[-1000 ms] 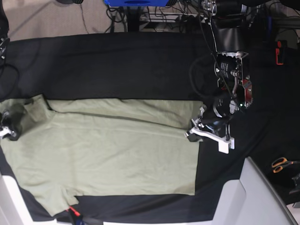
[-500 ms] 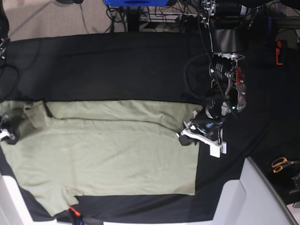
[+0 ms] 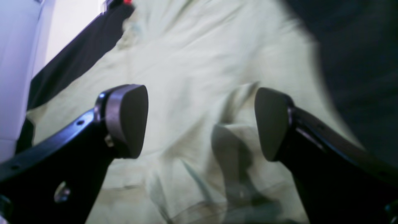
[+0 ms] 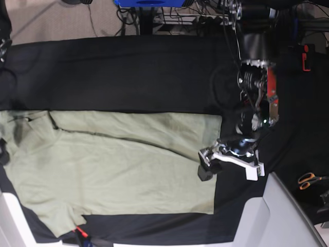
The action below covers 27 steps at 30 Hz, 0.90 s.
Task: Fold the T-shirt properly
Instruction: 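Drag the grasped shirt edge toward the robot with both grippers, then release and regrasp the shirt edge with the left gripper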
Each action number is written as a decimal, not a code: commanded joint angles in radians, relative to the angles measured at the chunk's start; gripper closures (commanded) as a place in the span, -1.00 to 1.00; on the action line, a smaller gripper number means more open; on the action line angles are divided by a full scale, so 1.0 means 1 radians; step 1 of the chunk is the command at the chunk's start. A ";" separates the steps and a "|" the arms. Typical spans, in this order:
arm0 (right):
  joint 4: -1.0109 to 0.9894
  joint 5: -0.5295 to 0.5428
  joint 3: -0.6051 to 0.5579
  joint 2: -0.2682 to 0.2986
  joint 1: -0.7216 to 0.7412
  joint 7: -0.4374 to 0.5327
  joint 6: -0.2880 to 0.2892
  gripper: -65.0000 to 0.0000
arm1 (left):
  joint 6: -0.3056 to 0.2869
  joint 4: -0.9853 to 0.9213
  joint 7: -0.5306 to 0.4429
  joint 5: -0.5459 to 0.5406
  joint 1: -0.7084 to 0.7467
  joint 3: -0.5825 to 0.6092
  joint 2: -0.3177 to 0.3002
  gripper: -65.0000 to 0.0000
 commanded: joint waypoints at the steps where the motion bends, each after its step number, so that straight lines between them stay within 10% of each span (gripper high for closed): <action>1: 0.056 0.016 0.033 0.027 -0.006 -0.021 0.009 -0.56 | -0.013 0.060 -0.024 -0.014 0.021 -0.003 -0.010 -1.00; 7: 0.237 0.010 0.332 -0.085 -0.149 -0.245 0.009 -0.56 | -0.013 0.230 -0.024 -0.014 0.248 -0.005 -0.019 -0.48; 14: 0.208 0.010 0.403 -0.162 -0.222 -0.226 -0.077 -0.57 | -0.013 0.232 -0.022 -0.014 0.374 -0.005 -0.039 0.03; 27: -0.109 0.015 0.406 -0.132 -0.144 -0.030 -0.077 -0.58 | -0.013 0.064 -0.022 -0.014 0.378 -0.106 -0.021 0.06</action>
